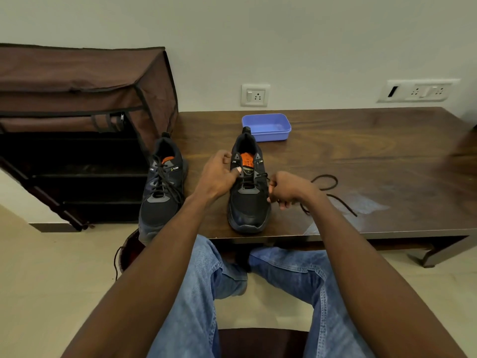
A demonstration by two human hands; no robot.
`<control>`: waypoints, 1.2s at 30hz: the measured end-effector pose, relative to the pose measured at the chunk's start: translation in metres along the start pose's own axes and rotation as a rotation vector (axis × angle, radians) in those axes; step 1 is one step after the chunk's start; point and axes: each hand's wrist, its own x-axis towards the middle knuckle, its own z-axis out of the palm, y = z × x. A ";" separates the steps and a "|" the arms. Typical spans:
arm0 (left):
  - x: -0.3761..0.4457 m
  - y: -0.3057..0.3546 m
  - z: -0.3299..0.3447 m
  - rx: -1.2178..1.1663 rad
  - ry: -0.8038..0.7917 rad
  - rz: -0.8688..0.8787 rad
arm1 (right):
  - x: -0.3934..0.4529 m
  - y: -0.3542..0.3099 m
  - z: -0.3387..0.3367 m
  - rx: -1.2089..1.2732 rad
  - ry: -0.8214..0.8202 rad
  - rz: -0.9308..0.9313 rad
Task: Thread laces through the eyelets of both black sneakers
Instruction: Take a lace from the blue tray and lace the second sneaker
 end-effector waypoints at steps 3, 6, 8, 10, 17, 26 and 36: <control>0.001 -0.003 -0.003 -0.041 0.041 -0.024 | -0.009 0.001 -0.009 0.146 -0.057 -0.048; -0.001 0.001 -0.009 -0.200 -0.238 -0.184 | -0.023 0.001 -0.021 0.561 -0.223 -0.313; -0.004 0.005 -0.013 -0.332 -0.529 -0.254 | -0.031 -0.001 -0.025 0.750 -0.212 -0.464; -0.005 0.002 -0.013 -0.446 -0.799 -0.280 | -0.036 -0.006 -0.023 0.789 -0.147 -0.520; -0.003 -0.002 -0.014 -0.569 -0.866 -0.234 | -0.031 -0.002 -0.026 0.754 0.167 -0.498; 0.008 -0.010 -0.025 -0.571 -0.109 -0.504 | 0.002 0.040 -0.032 0.155 0.607 0.307; 0.004 -0.001 -0.009 -0.505 -0.337 -0.259 | -0.011 -0.022 -0.002 0.446 0.154 -0.349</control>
